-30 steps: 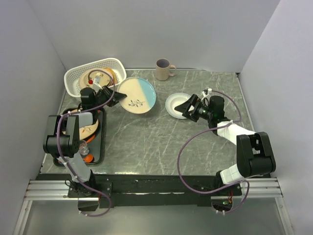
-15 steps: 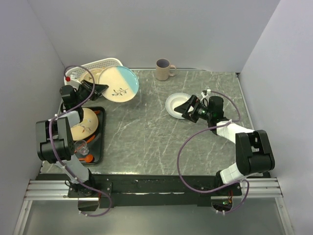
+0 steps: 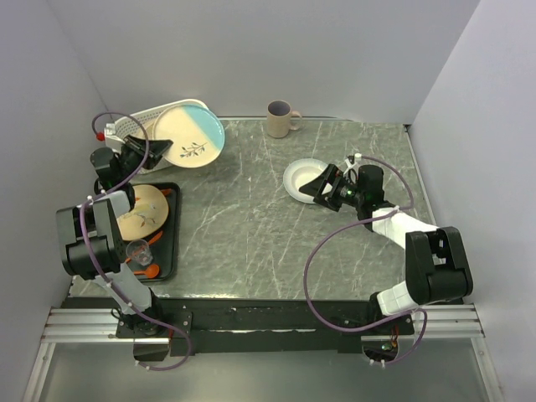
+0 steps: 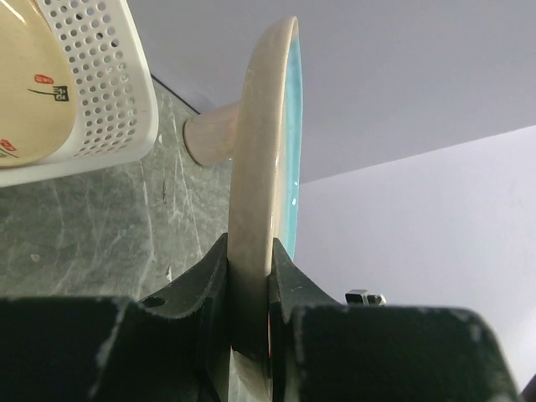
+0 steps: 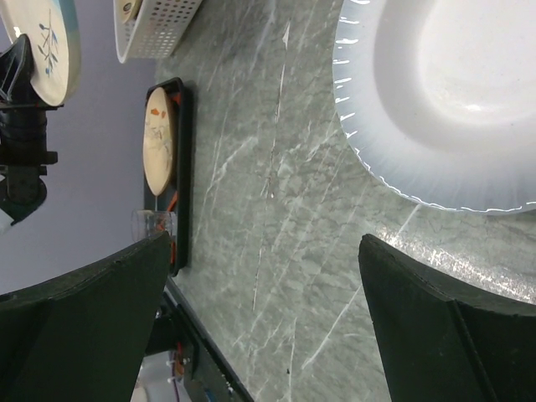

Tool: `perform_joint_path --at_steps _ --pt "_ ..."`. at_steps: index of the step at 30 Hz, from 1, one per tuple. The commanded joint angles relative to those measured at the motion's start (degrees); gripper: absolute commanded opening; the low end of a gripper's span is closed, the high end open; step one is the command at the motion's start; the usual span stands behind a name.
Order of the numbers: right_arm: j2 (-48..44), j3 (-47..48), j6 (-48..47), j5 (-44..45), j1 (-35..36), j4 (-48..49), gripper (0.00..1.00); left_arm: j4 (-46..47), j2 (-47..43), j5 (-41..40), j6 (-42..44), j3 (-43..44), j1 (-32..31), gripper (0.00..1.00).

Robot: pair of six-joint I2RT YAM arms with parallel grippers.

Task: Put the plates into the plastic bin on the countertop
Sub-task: Place the plate in the plastic bin.

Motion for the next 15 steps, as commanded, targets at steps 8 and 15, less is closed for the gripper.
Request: perform_joint_path --at_steps 8,15 --pt "-0.6 1.4 -1.1 -1.0 0.3 0.8 1.00 1.6 -3.7 -4.9 0.5 2.5 2.7 0.01" --pt "-0.1 0.8 -0.8 -1.4 0.3 1.4 1.00 3.0 -1.2 -6.0 -0.7 3.2 3.5 0.01"
